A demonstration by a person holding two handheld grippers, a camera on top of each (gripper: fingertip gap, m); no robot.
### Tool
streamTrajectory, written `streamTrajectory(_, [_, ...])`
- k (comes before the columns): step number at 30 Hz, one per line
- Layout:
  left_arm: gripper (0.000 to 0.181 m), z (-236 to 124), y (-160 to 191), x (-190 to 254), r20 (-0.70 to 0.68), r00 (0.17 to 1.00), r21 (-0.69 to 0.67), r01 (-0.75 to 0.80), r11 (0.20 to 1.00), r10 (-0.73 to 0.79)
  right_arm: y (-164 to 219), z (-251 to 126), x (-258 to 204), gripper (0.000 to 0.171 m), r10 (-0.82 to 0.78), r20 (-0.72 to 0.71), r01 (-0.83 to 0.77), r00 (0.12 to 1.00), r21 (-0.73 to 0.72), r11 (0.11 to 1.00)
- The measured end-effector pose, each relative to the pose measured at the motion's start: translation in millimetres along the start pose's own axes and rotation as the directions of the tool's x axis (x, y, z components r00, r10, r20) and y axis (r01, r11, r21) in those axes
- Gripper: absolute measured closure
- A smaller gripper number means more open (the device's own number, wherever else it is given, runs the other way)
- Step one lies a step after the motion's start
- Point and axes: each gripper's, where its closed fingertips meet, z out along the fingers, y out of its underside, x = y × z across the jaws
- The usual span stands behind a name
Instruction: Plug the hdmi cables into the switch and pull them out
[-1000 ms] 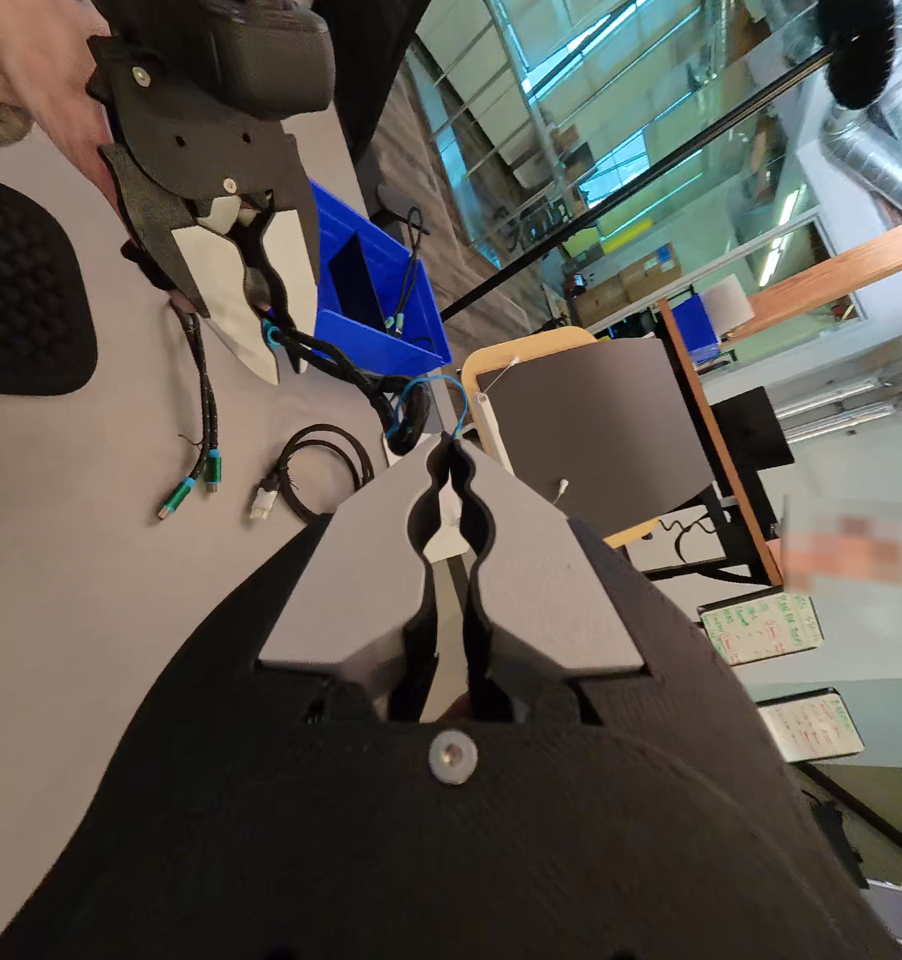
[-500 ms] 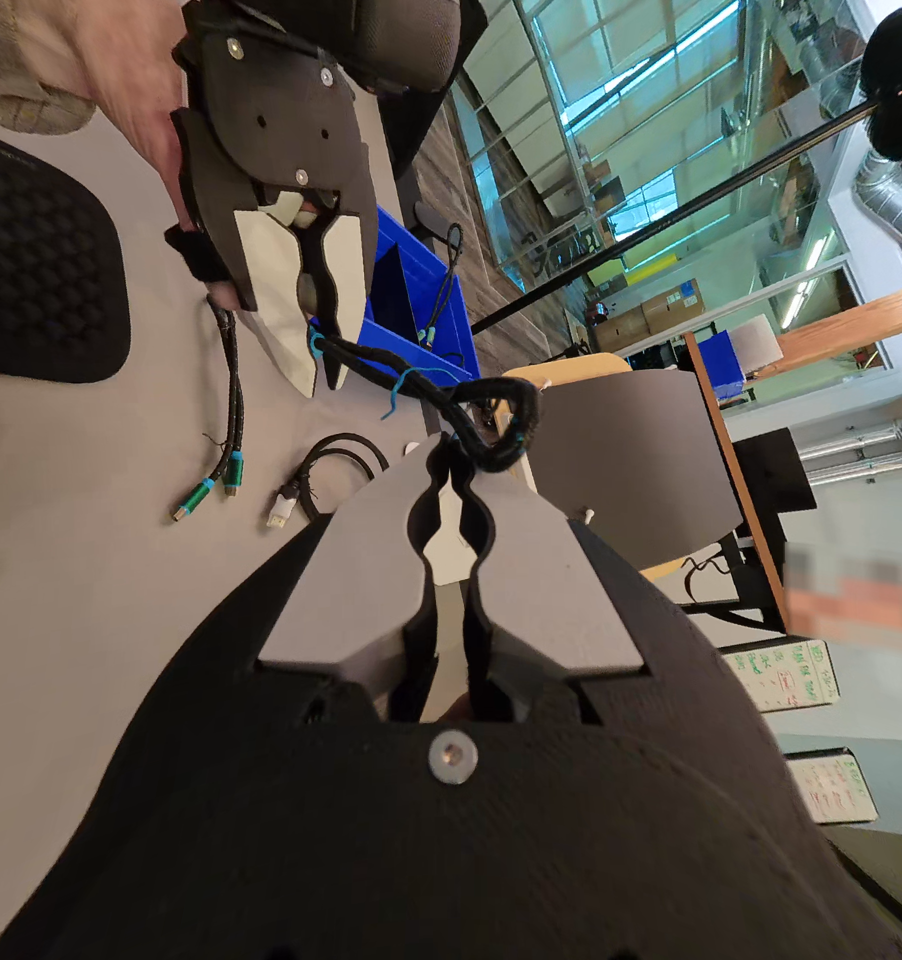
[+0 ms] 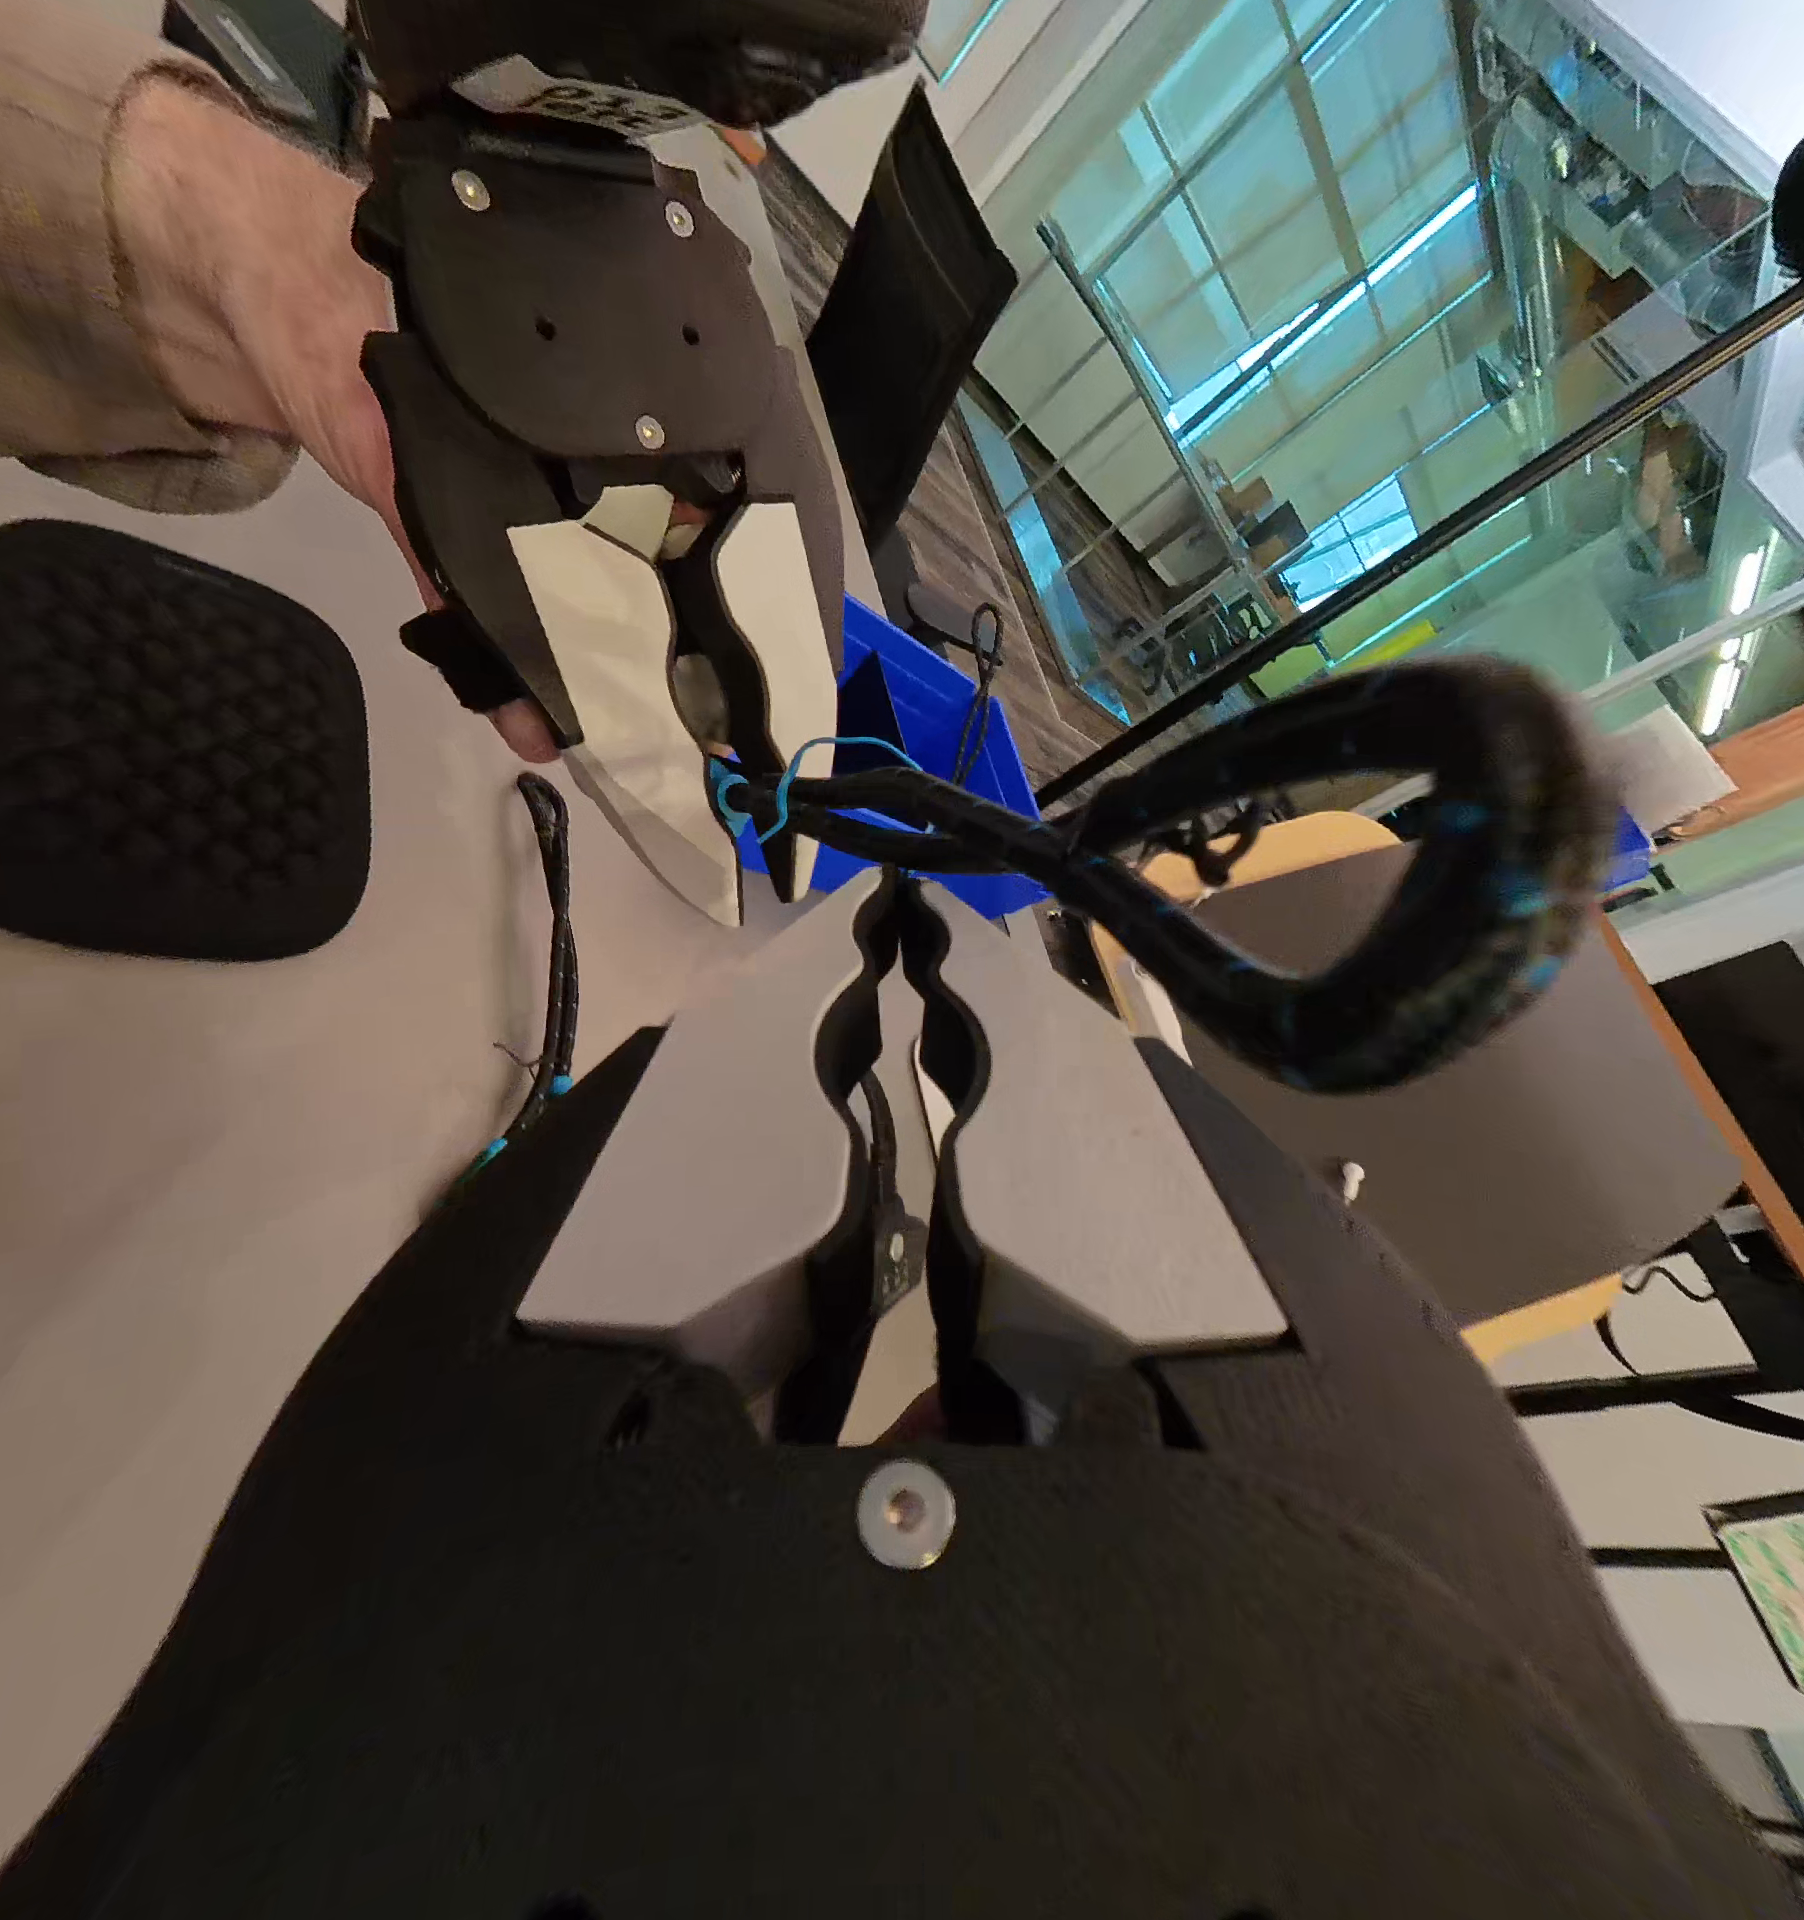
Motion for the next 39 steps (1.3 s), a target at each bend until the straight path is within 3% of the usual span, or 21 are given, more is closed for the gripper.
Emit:
streamTrajectory(15, [0.167,-16,-13,-18,0.14,0.986,0.015,-0.089,0.996,0.086,-10,26,-8,0.171,0.016,0.015,-0.018,1.0,0.132,0.991])
streamTrajectory(39, [0.167,-14,-9,-23,0.147,0.985,0.013,-0.098,0.995,0.095,-6,40,-18,0.163,0.082,0.097,-0.099,0.992,0.187,0.977])
